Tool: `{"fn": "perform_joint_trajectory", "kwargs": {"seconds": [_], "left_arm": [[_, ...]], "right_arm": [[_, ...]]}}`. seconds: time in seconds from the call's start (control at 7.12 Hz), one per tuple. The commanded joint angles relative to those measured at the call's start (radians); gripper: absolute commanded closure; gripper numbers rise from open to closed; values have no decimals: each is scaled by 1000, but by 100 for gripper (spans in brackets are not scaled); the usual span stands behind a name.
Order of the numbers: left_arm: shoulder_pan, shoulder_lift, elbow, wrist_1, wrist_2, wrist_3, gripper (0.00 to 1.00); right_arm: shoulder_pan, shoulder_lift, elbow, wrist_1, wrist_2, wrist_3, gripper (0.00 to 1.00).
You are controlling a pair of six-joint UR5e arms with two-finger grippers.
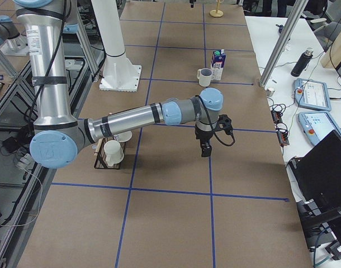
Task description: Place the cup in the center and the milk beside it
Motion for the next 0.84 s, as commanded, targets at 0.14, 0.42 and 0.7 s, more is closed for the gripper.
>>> {"fn": "perform_joint_trajectory", "kwargs": {"seconds": [0.14,0.42,0.7], "left_arm": [[-17,-83,10,158,-28,-64,2],[-15,-88,8,136,-27,-156,2],[-14,-83,26,76,-28,-197,2]], "right_arm": [[-17,23,4,5,0,103,0],[-35,23,4,5,6,101,0],[-35,20,10,3,16,103,0]]}}
